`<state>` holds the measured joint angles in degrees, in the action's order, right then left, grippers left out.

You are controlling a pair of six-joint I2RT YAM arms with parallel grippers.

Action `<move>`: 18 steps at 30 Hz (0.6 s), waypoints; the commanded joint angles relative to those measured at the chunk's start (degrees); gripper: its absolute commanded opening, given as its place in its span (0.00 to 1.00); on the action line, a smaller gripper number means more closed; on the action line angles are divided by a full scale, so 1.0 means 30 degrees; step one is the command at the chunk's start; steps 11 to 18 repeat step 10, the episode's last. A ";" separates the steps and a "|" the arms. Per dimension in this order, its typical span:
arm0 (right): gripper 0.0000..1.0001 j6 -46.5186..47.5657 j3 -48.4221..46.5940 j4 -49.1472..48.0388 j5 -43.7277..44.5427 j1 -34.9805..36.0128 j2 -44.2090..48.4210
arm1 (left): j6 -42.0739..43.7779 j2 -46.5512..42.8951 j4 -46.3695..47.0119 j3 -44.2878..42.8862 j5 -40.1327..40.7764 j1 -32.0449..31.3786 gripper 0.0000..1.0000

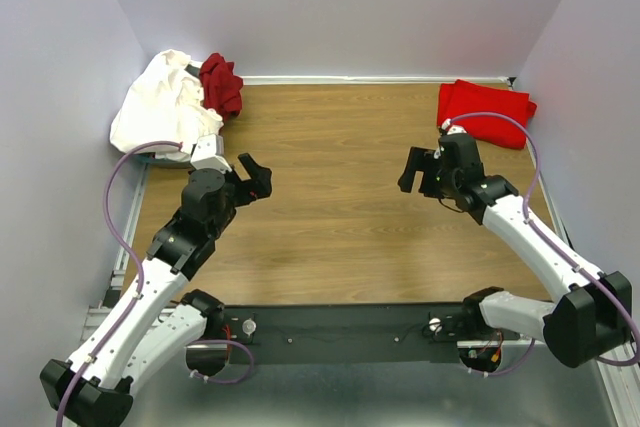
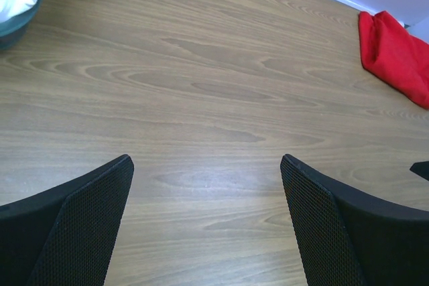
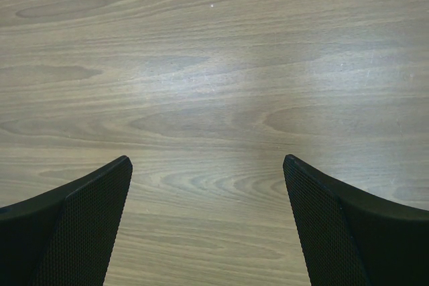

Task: Fold and stack the t-shirts
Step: Reset both grippers

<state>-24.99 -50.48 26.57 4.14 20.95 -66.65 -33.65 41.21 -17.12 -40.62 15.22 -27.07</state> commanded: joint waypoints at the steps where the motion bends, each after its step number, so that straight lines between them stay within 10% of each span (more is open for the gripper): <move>1: 1.00 0.0626 0.0244 -0.0184 -0.0092 0.0107 0.0040 | 0.0347 -0.0114 0.0698 -0.0053 0.1253 0.0088 0.98; 18: 1.00 0.0743 0.0449 -0.0242 0.0084 0.0107 -0.0136 | 0.0758 0.0442 0.0815 -0.0522 0.1634 0.0088 0.98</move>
